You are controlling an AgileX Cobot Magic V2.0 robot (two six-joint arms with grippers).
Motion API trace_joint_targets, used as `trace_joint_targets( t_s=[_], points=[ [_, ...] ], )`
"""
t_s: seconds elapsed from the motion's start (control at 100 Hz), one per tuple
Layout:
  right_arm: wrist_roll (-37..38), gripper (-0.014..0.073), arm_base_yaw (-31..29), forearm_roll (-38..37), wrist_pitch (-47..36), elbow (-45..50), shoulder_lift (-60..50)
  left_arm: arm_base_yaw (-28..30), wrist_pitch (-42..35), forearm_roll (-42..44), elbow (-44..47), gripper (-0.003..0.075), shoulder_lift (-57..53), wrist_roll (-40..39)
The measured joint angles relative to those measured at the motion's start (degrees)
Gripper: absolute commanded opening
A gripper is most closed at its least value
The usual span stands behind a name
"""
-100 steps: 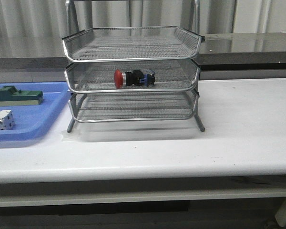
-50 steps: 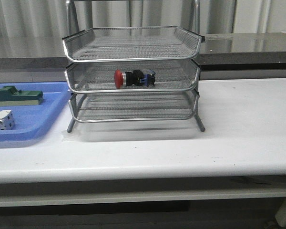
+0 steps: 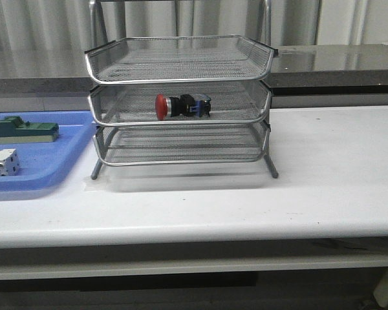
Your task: Place button on rack with both arms
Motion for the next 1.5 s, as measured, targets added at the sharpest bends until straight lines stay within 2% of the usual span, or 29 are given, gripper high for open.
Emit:
trace_joint_targets(
  t_s=[0.05,0.15,0.36,0.66,0.93,1.5],
  points=[
    [0.0,-0.0056,0.0,0.0,0.0,0.0,0.0,-0.5,0.0,3.5,0.8,-0.002,-1.1,-4.3],
    [0.0,-0.0056,0.0,0.0,0.0,0.0,0.0,-2.1,0.0,7.0,2.8,-0.002,-3.6,-7.9],
    [0.0,-0.0056,0.0,0.0,0.0,0.0,0.0,-4.8,0.0,8.1,8.9,-0.002,-9.4,-9.0],
    [0.0,-0.0056,0.0,0.0,0.0,0.0,-0.1,-4.9,-2.7,8.3,16.9,-0.002,-13.8,-11.0],
    [0.1,-0.0056,0.0,0.0,0.0,0.0,-0.1,-4.9,-10.0,8.5,17.0,-0.002,-13.8,-11.7],
    [0.1,-0.0056,0.0,0.0,0.0,0.0,-0.1,-4.9,-10.3,7.0,17.0,-0.002,-13.8,-11.8]
  ],
)
